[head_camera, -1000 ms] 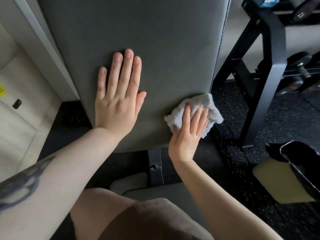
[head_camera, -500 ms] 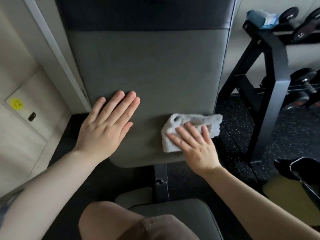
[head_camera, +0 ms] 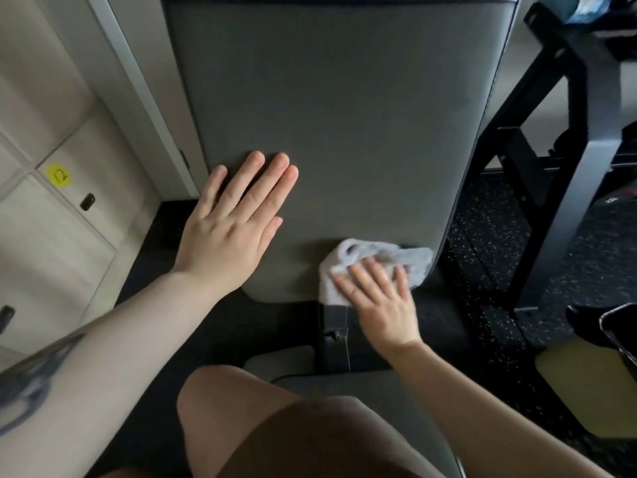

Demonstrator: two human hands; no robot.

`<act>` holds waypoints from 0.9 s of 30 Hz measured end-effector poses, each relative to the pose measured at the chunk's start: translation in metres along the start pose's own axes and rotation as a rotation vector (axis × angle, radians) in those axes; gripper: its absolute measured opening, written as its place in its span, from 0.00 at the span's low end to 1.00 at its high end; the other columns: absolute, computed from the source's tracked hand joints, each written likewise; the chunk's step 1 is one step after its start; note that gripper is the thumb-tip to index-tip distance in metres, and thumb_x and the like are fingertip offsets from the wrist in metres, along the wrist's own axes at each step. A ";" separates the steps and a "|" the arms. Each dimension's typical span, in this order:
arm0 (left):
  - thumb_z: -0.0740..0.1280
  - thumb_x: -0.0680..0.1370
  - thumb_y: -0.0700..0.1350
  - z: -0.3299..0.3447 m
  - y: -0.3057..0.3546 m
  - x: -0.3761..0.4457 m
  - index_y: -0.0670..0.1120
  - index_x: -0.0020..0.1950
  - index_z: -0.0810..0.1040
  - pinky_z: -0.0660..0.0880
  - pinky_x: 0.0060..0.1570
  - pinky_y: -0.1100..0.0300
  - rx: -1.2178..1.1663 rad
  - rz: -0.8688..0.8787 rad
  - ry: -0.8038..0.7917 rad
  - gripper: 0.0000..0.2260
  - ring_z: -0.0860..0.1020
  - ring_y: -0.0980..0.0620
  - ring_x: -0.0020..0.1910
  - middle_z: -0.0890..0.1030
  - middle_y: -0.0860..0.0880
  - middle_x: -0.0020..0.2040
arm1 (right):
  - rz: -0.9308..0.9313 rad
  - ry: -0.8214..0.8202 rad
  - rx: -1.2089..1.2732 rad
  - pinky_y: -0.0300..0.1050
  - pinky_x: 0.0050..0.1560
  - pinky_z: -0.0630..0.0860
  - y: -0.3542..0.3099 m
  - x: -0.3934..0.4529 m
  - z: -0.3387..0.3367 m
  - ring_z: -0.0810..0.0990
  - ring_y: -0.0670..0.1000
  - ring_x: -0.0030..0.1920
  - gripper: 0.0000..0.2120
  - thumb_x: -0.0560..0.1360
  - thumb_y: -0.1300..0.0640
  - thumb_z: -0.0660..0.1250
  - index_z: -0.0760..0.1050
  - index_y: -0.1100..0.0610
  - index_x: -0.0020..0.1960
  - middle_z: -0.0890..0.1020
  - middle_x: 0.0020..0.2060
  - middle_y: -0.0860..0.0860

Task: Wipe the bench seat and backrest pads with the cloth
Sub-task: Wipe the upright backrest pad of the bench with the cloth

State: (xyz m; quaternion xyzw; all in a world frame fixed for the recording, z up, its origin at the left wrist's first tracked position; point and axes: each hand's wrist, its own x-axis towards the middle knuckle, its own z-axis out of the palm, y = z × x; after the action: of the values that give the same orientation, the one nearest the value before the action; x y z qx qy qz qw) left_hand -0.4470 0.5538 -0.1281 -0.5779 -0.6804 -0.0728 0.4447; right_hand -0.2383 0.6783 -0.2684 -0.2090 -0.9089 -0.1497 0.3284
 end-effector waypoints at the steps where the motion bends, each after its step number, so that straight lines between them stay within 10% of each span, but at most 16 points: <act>1: 0.55 0.83 0.49 0.000 0.001 -0.001 0.49 0.79 0.49 0.46 0.75 0.51 -0.009 -0.008 0.001 0.26 0.48 0.52 0.78 0.50 0.53 0.78 | 0.113 0.055 0.026 0.61 0.69 0.55 0.014 -0.003 -0.005 0.63 0.57 0.70 0.29 0.72 0.61 0.58 0.63 0.49 0.72 0.73 0.67 0.53; 4: 0.56 0.83 0.47 0.000 0.019 -0.001 0.49 0.79 0.47 0.44 0.75 0.50 -0.101 -0.123 -0.021 0.28 0.45 0.50 0.78 0.49 0.52 0.78 | 0.671 0.222 0.457 0.47 0.76 0.47 0.017 0.007 -0.024 0.50 0.53 0.77 0.29 0.77 0.66 0.55 0.56 0.54 0.77 0.56 0.76 0.54; 6: 0.56 0.83 0.48 0.000 0.038 0.000 0.47 0.79 0.45 0.41 0.74 0.50 -0.173 -0.218 -0.057 0.29 0.44 0.47 0.77 0.51 0.48 0.79 | 1.233 0.481 0.940 0.40 0.73 0.58 0.004 0.035 -0.033 0.63 0.46 0.72 0.26 0.80 0.64 0.55 0.58 0.51 0.77 0.63 0.75 0.53; 8: 0.56 0.82 0.48 -0.001 0.053 0.003 0.45 0.79 0.46 0.39 0.74 0.51 -0.199 -0.295 -0.073 0.29 0.43 0.45 0.76 0.51 0.45 0.79 | 1.732 0.633 1.193 0.47 0.56 0.77 0.002 0.053 -0.032 0.80 0.51 0.53 0.19 0.80 0.61 0.55 0.69 0.46 0.67 0.80 0.58 0.53; 11: 0.55 0.82 0.48 0.000 0.057 0.004 0.44 0.79 0.46 0.39 0.74 0.51 -0.196 -0.324 -0.091 0.28 0.43 0.43 0.76 0.51 0.43 0.79 | 2.207 0.393 1.607 0.49 0.29 0.78 -0.011 0.046 -0.027 0.81 0.54 0.36 0.09 0.81 0.60 0.55 0.74 0.54 0.52 0.78 0.42 0.55; 15: 0.55 0.83 0.49 0.000 0.052 0.003 0.44 0.79 0.47 0.41 0.74 0.50 -0.170 -0.281 -0.094 0.28 0.45 0.42 0.76 0.52 0.42 0.78 | 2.284 -0.066 2.289 0.57 0.49 0.75 -0.060 0.041 -0.030 0.76 0.67 0.58 0.16 0.84 0.57 0.50 0.71 0.64 0.63 0.78 0.57 0.68; 18: 0.56 0.82 0.49 0.000 0.049 0.003 0.44 0.79 0.48 0.45 0.74 0.48 -0.162 -0.264 -0.107 0.28 0.46 0.42 0.76 0.53 0.42 0.78 | 2.191 -0.171 2.396 0.54 0.71 0.65 -0.062 0.037 -0.025 0.73 0.62 0.66 0.20 0.83 0.57 0.50 0.64 0.61 0.73 0.69 0.71 0.59; 22: 0.57 0.83 0.49 -0.001 0.042 -0.003 0.45 0.79 0.47 0.47 0.74 0.48 -0.156 -0.217 -0.124 0.29 0.46 0.43 0.76 0.53 0.44 0.78 | 2.284 0.079 2.262 0.52 0.56 0.75 -0.025 0.021 -0.016 0.79 0.58 0.55 0.15 0.83 0.56 0.53 0.74 0.60 0.61 0.83 0.52 0.59; 27: 0.55 0.83 0.48 0.001 0.049 0.000 0.45 0.79 0.45 0.43 0.74 0.49 -0.145 -0.235 -0.101 0.28 0.45 0.42 0.76 0.53 0.43 0.78 | 2.217 -0.100 2.360 0.56 0.64 0.72 -0.061 0.040 -0.030 0.81 0.66 0.54 0.15 0.81 0.61 0.54 0.72 0.61 0.64 0.76 0.65 0.59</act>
State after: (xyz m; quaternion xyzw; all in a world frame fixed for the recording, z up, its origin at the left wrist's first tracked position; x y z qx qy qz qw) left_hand -0.4056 0.5704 -0.1493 -0.5278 -0.7579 -0.1440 0.3555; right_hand -0.2793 0.6246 -0.2285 0.3766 -0.0682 -0.8996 -0.2102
